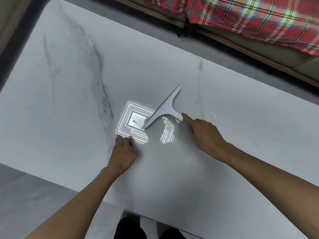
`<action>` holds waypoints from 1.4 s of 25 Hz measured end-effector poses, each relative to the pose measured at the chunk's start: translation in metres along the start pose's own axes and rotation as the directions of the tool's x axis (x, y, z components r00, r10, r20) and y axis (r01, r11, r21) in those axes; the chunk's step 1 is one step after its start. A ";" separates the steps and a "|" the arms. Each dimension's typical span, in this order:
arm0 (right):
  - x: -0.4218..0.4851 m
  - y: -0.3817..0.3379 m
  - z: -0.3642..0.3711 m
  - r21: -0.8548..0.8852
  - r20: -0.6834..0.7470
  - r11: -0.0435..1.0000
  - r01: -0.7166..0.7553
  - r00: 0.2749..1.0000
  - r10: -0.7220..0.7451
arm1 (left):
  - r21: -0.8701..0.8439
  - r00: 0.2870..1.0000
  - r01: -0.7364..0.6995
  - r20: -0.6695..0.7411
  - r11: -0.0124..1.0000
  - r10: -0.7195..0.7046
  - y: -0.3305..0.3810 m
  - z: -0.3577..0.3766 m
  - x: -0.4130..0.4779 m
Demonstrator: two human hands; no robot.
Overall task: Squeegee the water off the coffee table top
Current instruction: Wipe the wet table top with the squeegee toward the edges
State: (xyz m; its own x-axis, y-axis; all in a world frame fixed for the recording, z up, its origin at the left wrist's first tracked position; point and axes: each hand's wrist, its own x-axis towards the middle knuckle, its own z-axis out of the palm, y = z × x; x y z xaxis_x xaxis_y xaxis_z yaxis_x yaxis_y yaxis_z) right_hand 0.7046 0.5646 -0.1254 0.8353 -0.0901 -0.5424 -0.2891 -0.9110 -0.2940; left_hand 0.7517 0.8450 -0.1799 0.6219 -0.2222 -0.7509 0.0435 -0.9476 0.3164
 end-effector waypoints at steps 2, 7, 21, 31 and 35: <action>-0.034 0.030 -0.002 -0.042 0.026 0.999 -0.033 0.999 0.034 | 0.000 0.999 0.017 0.033 1.000 -0.017 0.003 0.007 -0.005; -0.090 0.078 -0.008 -0.173 0.038 0.974 -0.143 0.988 0.152 | 0.054 1.000 -0.008 0.026 0.998 0.006 0.002 0.009 -0.004; 0.102 -0.027 -0.072 0.428 -0.222 0.852 -0.300 0.879 0.421 | -0.207 0.964 0.042 -0.250 0.977 -0.095 -0.041 -0.009 -0.007; 0.083 -0.113 -0.007 0.148 -0.116 0.989 0.001 0.993 0.016 | -0.281 0.987 0.105 -0.092 0.954 -0.135 -0.073 -0.007 -0.021; 0.010 -0.087 0.036 -0.005 -0.029 0.994 0.112 0.993 -0.112 | -0.295 0.987 0.103 -0.088 0.950 -0.134 -0.067 0.002 -0.030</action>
State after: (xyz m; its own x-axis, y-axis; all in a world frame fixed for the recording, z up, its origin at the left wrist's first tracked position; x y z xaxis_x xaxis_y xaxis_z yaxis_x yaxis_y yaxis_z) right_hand 0.7216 0.6575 -0.1334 0.8757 0.0010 -0.4828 -0.1914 -0.9173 -0.3491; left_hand 0.7282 0.9146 -0.1795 0.6765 -0.0719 -0.7329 0.3360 -0.8554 0.3941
